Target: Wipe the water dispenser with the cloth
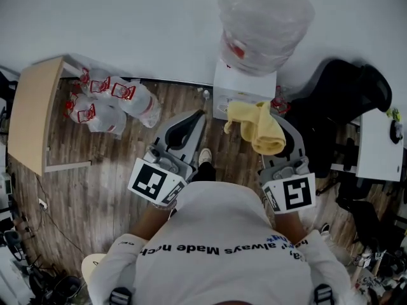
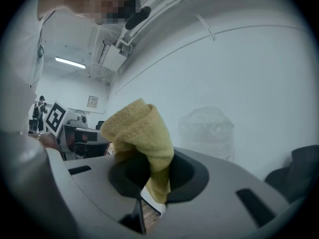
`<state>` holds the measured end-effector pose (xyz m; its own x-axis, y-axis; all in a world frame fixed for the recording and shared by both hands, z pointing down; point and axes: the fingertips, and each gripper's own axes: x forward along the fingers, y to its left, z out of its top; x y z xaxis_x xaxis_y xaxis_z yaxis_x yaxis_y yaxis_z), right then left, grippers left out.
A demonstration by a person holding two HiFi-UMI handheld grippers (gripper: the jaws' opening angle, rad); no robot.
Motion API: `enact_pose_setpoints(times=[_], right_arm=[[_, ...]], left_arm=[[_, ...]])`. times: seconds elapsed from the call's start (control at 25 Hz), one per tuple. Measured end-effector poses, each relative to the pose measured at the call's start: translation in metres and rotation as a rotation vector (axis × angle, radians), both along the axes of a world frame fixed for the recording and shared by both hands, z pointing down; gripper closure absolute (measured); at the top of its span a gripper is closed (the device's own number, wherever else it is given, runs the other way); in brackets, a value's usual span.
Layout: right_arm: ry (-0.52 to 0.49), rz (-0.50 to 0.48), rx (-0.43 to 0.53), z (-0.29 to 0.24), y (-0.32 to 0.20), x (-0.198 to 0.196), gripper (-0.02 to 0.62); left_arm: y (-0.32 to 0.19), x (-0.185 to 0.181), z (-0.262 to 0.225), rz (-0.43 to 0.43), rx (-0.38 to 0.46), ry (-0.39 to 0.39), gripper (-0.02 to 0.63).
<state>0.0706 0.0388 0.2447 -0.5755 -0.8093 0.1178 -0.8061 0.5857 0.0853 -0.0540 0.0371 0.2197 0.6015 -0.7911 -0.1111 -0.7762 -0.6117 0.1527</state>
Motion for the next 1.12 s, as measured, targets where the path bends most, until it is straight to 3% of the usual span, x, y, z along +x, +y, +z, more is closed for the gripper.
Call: enact_pose_setpoints(times=[0.64, 1.12], right_arm=[[0.002, 0.042, 0.023, -0.001, -0.06, -0.058, 0.529], [0.039, 0.082, 0.006, 0.013, -0.081, -0.068, 0.529]], left_arm=[[-0.067, -0.051, 0.005, 0.059, 0.009, -0.003, 0.586], [-0.093, -0.059, 0.026, 0.094, -0.016, -0.01, 0.586]])
